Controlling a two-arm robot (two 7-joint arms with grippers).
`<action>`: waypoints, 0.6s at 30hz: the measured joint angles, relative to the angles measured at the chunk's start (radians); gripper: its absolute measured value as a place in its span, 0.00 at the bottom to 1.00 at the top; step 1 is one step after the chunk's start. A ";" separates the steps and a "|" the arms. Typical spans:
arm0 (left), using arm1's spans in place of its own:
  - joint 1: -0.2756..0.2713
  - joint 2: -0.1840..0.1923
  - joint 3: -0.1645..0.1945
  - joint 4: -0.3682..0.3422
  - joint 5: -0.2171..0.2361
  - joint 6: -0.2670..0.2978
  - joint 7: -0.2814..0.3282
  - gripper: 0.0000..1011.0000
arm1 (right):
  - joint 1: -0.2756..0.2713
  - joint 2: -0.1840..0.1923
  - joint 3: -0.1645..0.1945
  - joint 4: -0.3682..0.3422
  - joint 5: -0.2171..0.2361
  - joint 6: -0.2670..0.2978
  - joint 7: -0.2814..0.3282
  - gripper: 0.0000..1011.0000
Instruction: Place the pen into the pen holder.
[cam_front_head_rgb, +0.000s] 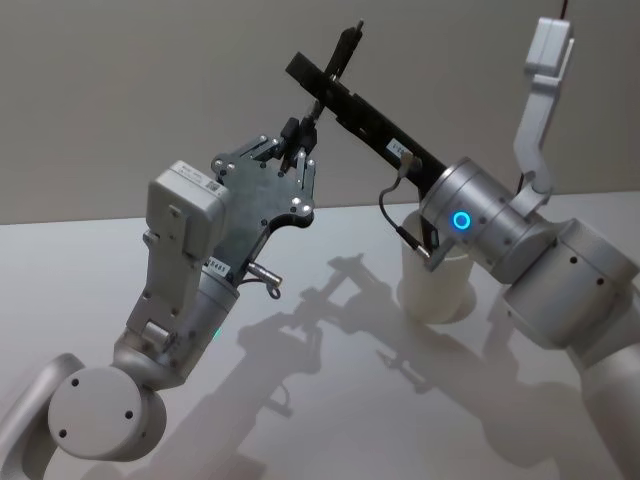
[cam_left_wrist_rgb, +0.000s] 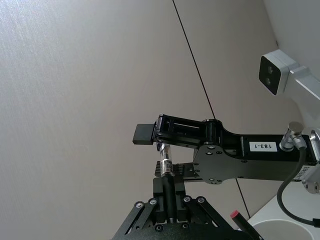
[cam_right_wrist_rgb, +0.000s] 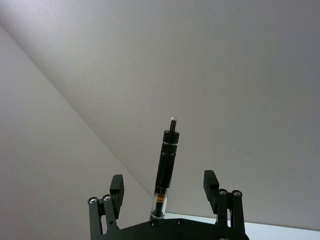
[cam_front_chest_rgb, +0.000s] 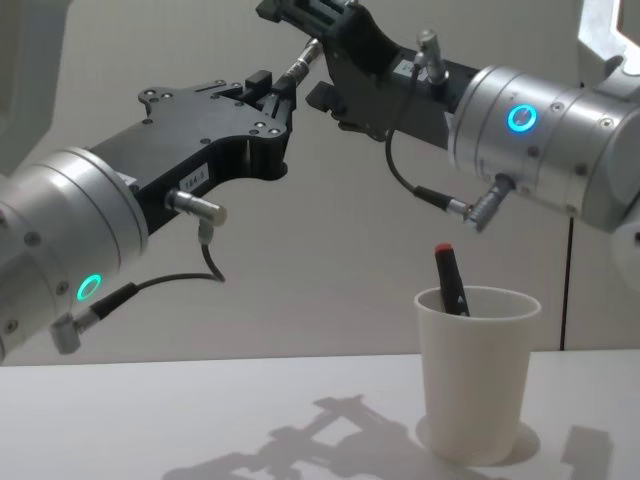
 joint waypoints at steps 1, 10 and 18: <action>0.000 0.000 0.000 0.000 0.000 0.000 0.000 0.12 | 0.001 -0.001 -0.002 0.002 0.001 -0.001 0.000 0.99; 0.000 0.000 0.000 0.000 0.000 0.000 0.000 0.12 | 0.005 -0.002 -0.006 0.010 0.011 -0.005 -0.001 0.99; 0.000 0.000 0.000 0.000 0.000 0.000 0.000 0.12 | 0.007 -0.003 -0.010 0.014 0.023 -0.008 0.000 0.96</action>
